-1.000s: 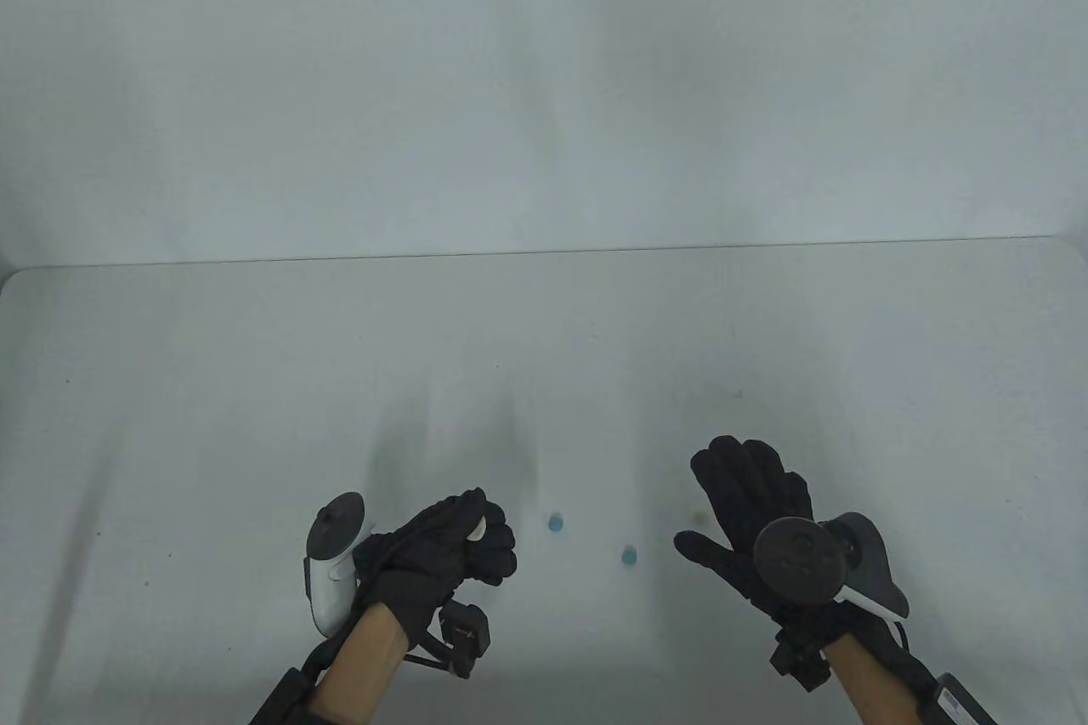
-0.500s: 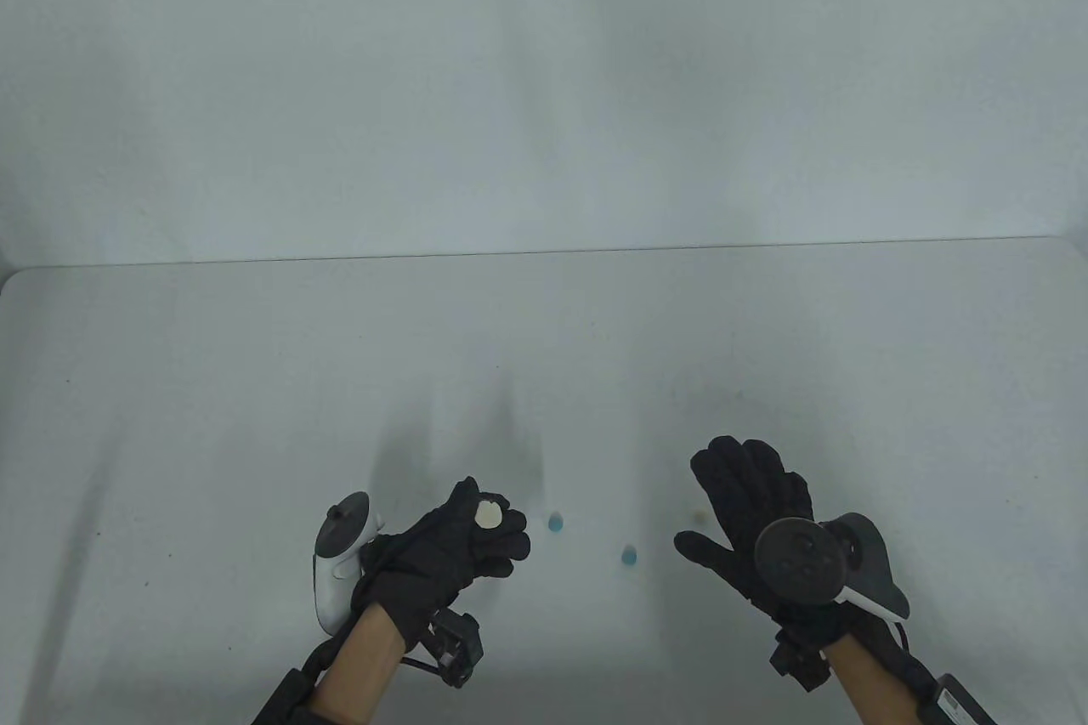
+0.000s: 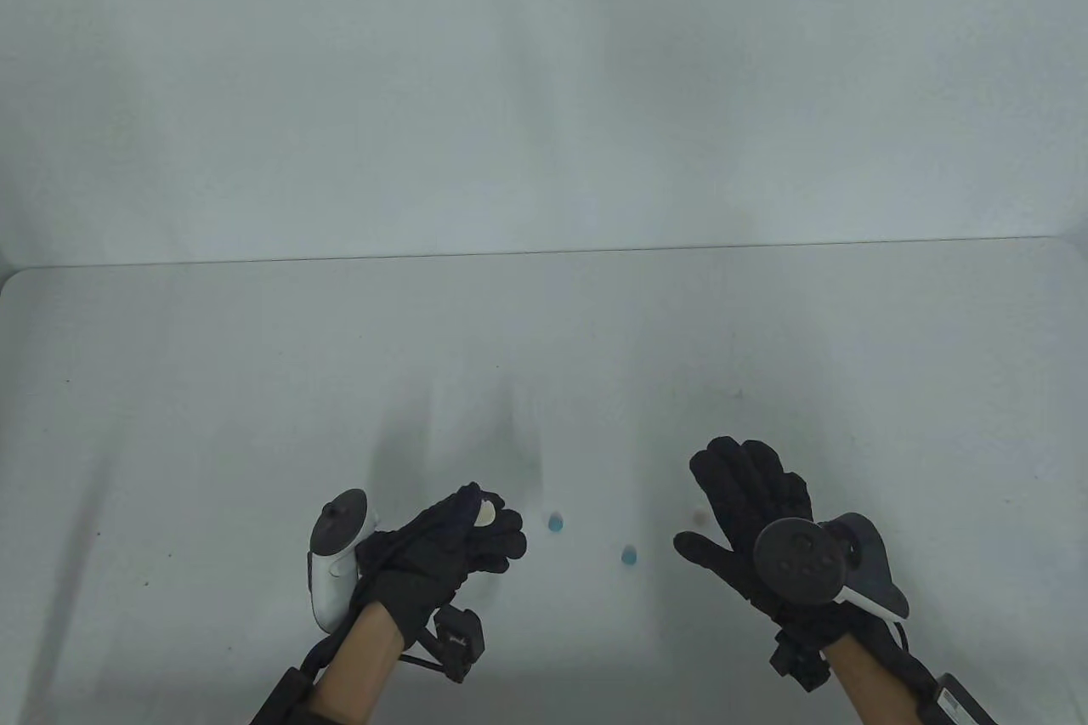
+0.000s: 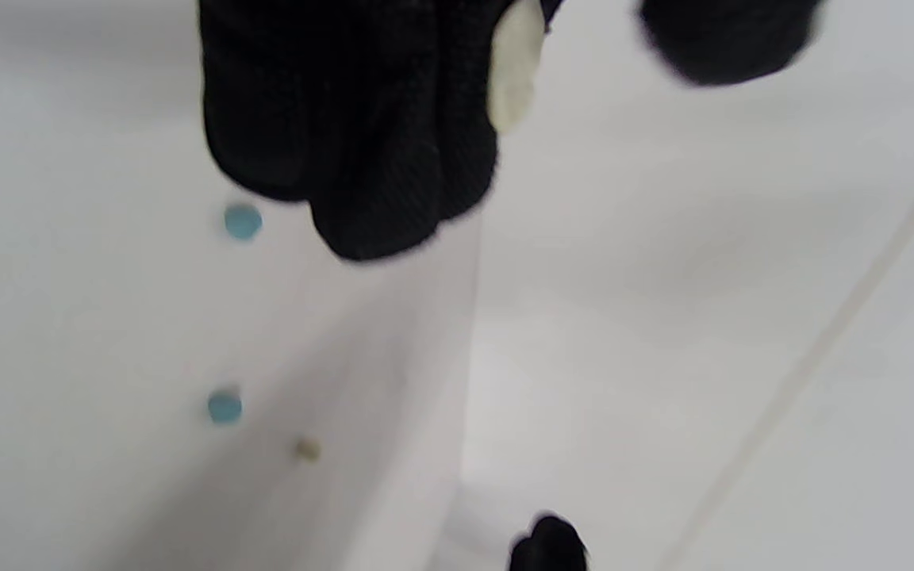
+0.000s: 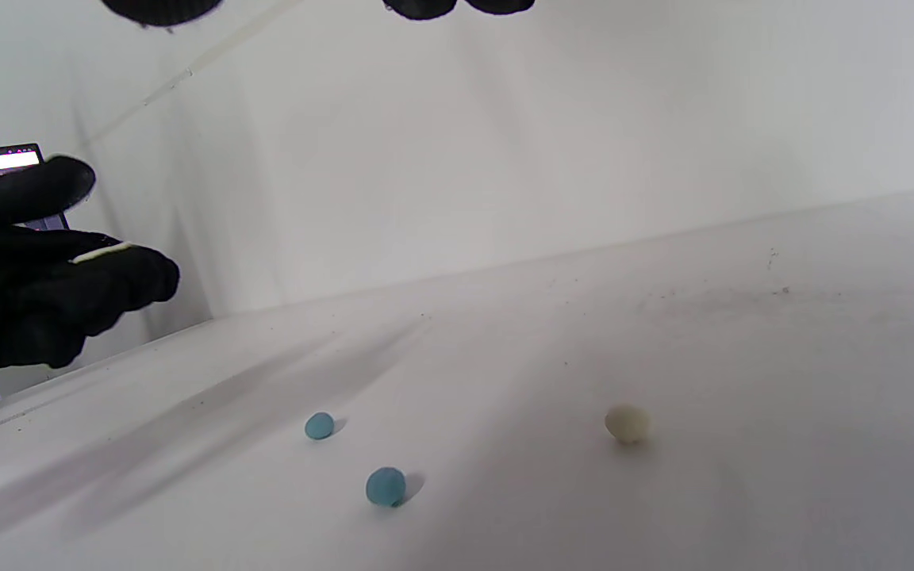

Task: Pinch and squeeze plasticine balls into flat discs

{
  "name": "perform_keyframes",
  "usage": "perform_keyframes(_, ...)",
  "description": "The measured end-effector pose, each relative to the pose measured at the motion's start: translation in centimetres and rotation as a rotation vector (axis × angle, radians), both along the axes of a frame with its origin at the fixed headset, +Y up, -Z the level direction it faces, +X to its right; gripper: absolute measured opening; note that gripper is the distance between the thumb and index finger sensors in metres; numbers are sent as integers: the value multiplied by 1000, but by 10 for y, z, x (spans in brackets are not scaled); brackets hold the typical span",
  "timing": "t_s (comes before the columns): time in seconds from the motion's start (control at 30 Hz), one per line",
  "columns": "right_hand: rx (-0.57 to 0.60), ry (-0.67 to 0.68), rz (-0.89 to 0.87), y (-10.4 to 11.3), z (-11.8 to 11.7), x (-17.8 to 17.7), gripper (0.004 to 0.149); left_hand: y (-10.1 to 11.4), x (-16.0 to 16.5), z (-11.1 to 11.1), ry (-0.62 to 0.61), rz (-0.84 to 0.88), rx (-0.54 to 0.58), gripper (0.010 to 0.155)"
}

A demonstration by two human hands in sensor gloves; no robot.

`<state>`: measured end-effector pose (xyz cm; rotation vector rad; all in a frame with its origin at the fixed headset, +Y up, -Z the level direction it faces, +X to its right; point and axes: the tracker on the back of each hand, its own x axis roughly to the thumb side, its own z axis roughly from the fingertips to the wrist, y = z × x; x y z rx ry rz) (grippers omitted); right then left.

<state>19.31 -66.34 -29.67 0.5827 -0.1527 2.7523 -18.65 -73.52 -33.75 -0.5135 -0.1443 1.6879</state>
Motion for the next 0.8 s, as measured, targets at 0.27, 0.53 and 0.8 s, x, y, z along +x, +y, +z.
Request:
perform_keyframes(0.27,4,-1,-5,0,0,0,81,1,-4,0,99,-104,5,61)
perform_keyframes(0.53,2,1,-1,0,0,0,81,7,-3,-1,90,-160,22,43)
perform_keyframes(0.8,10,-2,-2,1,1,0,81,-1,7,1,-90,77,-5,91)
